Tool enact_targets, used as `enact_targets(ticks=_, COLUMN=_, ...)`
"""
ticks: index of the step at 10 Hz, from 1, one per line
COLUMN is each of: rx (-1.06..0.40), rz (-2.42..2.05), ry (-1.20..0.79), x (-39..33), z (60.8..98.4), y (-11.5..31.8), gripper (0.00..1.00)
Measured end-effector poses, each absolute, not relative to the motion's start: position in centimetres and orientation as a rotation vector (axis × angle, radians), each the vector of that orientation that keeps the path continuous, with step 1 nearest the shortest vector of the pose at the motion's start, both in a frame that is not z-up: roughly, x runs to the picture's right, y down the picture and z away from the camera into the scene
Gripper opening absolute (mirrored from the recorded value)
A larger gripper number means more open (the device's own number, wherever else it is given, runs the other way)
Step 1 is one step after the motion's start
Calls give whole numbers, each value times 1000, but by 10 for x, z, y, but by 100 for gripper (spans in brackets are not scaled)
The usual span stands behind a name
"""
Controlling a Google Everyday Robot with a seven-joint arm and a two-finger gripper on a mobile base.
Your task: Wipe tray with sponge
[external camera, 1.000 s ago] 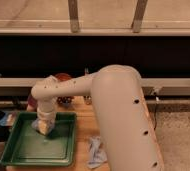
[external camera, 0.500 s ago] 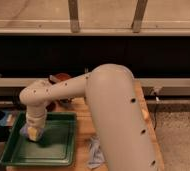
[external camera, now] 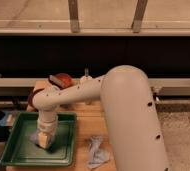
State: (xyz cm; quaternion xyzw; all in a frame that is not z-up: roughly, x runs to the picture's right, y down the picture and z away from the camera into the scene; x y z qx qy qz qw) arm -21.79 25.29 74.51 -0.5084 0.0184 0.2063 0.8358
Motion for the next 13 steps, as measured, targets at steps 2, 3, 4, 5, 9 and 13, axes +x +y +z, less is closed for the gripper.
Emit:
enact_targets(ticks=2, rx=-1061, rz=502, ry=82, x=-200, z=758, y=238, gripper=0)
enact_targets(ticks=3, rx=-1050, rz=515, ry=89, x=-198, z=762, y=231, gripper=0)
enact_targets(ticks=4, rx=-1038, rz=523, ry=96, x=-197, z=767, y=222, gripper=0)
enact_targets(ticks=5, rx=-1034, rz=521, ry=90, x=-205, z=771, y=219, gripper=0)
enact_targets(ticks=9, rx=-1034, rz=444, ry=29, x=-257, z=772, y=213, gripper=0)
enact_targets(ticks=13, rx=-1060, rz=390, ry=-23, x=-272, z=742, y=237, gripper=0)
